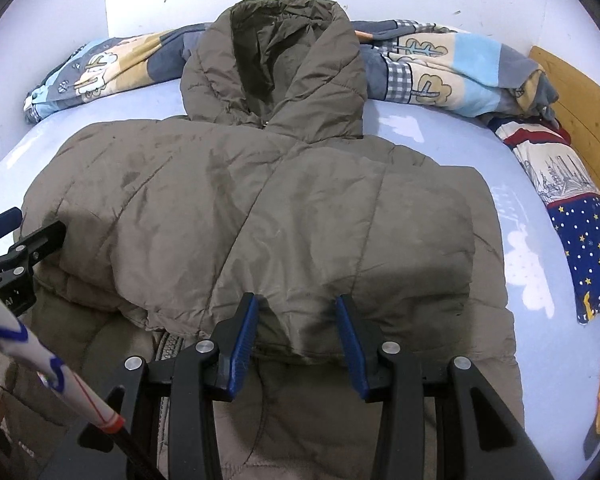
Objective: Fold large clothes
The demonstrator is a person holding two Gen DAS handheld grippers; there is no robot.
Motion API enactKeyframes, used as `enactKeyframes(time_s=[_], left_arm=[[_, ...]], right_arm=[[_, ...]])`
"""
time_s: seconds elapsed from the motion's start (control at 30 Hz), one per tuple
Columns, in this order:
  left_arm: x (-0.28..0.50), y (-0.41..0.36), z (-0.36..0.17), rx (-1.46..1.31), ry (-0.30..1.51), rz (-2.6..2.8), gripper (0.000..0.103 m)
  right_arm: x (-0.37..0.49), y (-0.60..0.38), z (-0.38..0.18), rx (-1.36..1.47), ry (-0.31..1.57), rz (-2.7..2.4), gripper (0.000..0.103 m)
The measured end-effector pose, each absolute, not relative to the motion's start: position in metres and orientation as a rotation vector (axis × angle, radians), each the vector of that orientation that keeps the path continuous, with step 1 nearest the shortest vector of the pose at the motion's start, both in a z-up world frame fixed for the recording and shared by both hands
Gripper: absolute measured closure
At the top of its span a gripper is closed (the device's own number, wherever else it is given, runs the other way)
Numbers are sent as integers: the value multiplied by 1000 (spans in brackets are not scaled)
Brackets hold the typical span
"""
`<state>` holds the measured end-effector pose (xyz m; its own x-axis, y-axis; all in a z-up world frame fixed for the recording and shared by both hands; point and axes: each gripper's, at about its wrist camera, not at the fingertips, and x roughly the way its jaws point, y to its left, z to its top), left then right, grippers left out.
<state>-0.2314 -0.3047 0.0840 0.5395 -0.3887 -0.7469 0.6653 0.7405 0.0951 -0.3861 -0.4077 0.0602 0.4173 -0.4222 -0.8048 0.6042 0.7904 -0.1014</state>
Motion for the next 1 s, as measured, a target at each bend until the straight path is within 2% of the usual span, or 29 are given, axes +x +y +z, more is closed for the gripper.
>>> enactKeyframes(time_s=[0.5, 0.7, 0.9, 1.0], left_arm=[[-229, -303, 86, 376, 777, -655, 28], [-232, -292, 113, 295, 682, -669, 28], [-214, -298, 91, 339, 825, -634, 28], [-213, -298, 95, 319, 820, -650, 28]], right_arm=[[-383, -407, 58, 210, 951, -644, 58], [-399, -413, 83, 304, 870, -595, 58], [-408, -420, 100, 321, 825, -610, 57], [-410, -428, 116, 366, 799, -569, 57]])
